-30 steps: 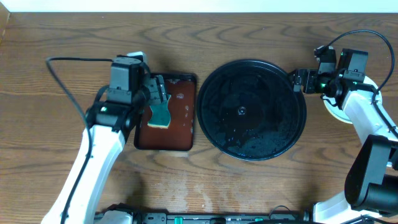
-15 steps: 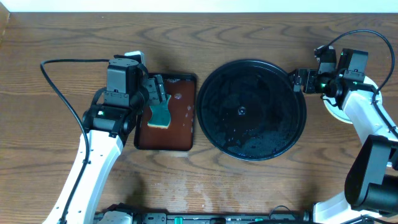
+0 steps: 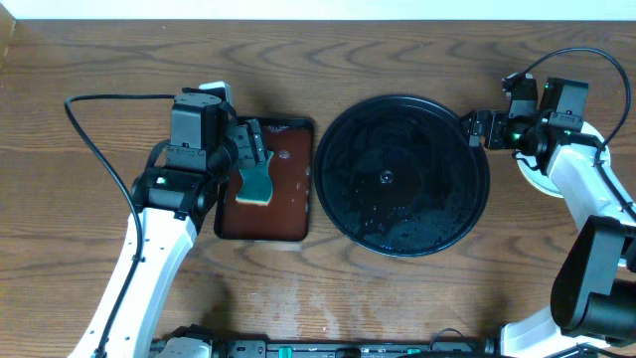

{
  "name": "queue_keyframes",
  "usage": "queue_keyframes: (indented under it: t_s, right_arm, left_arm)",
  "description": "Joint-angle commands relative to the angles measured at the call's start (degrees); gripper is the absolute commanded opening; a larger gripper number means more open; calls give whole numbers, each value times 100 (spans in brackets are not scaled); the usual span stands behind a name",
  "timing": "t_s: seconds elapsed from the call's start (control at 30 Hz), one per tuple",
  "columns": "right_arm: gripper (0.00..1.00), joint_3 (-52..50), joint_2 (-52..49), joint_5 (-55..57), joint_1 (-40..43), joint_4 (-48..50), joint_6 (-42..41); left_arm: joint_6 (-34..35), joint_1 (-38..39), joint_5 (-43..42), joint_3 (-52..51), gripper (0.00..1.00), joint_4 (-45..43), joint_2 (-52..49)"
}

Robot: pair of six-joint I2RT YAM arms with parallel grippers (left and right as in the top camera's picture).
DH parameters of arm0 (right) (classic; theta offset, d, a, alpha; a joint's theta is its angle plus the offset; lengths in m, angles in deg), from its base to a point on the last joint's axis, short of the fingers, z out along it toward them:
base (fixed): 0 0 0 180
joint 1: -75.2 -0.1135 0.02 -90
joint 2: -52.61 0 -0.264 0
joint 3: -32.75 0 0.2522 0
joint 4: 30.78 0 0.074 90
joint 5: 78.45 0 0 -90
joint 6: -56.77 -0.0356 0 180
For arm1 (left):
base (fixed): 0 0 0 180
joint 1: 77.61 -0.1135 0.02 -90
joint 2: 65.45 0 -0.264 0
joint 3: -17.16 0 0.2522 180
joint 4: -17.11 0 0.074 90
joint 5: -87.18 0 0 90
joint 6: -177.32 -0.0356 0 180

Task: Clean dirty plates on tray and stack at the side

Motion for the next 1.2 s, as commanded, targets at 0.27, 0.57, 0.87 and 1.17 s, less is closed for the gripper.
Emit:
queue_keyframes:
  t_s: [0.27, 0.57, 0.87, 1.17]
  right_arm:
    - [99, 83, 774, -39, -37, -127, 76]
    - [99, 79, 3318, -39, -87, -876, 76]
    - [99, 79, 5836, 111, -970, -955, 256]
    - [99, -509, 7829, 927, -1482, -1060, 1073]
  left_arm:
    - [-59, 4, 90, 109, 81, 11, -17]
    - [-59, 4, 90, 109, 82, 11, -17]
    - [-59, 4, 90, 109, 82, 11, -17]
    - [-57, 4, 90, 109, 82, 11, -17]
